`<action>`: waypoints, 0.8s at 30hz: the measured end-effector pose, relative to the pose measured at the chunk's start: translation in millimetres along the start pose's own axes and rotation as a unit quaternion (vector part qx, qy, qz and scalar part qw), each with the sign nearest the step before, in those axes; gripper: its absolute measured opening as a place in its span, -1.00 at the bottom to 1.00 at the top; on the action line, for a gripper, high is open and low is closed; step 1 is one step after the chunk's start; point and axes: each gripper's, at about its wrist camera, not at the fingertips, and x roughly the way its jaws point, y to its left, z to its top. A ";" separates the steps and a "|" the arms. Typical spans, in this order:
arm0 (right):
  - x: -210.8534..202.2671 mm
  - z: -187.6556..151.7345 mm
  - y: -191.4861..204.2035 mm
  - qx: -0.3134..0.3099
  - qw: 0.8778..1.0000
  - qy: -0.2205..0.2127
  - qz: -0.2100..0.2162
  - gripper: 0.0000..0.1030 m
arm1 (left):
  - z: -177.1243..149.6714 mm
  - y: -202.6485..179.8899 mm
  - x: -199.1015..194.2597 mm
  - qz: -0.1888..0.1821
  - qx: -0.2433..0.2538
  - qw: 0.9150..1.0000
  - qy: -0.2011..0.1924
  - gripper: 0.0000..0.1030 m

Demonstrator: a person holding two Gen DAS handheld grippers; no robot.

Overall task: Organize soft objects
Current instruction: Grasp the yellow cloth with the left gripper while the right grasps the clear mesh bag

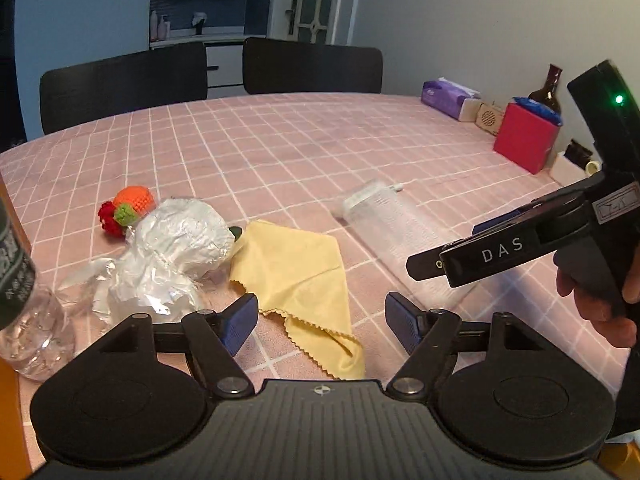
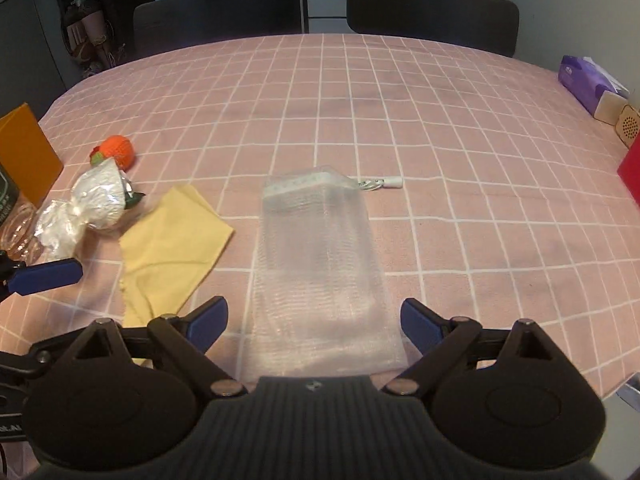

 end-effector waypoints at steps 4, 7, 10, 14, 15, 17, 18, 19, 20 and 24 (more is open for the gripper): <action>10.0 0.6 2.7 -0.006 1.000 -0.003 0.004 0.82 | -0.7 0.3 9.6 0.009 -0.002 1.000 0.011 0.65; 15.3 -2.0 6.7 -0.014 1.000 0.001 0.009 0.82 | 0.5 5.2 14.8 0.012 -0.014 1.000 0.018 0.65; 19.9 -3.9 11.7 -0.025 1.000 0.008 0.015 0.82 | 1.2 6.1 20.6 0.011 -0.016 1.000 0.025 0.65; 26.6 -7.8 17.6 -0.049 0.999 0.011 0.005 0.79 | 0.2 5.0 25.8 0.011 -0.009 1.000 0.023 0.69; 27.2 -8.2 17.3 -0.050 0.999 0.009 0.006 0.77 | 0.4 4.9 26.5 0.011 -0.008 1.000 0.021 0.71; 27.8 -7.8 17.0 -0.050 0.999 0.009 0.007 0.75 | 1.0 4.2 27.8 0.014 -0.004 1.000 0.020 0.71; 27.4 -7.7 17.1 -0.049 0.999 0.009 0.008 0.72 | 1.2 3.6 28.4 0.015 0.000 1.000 0.019 0.71; 27.1 -8.0 18.0 -0.050 0.999 0.008 0.007 0.65 | 0.8 2.4 29.2 0.017 0.007 1.000 0.019 0.70; 24.5 -8.2 17.4 -0.052 0.999 0.006 0.009 0.52 | 0.1 0.8 29.8 0.020 0.015 1.000 0.018 0.68; 12.6 -10.0 15.4 -0.059 0.998 -0.001 0.011 0.16 | -2.3 -5.8 31.7 0.031 0.045 0.998 0.013 0.46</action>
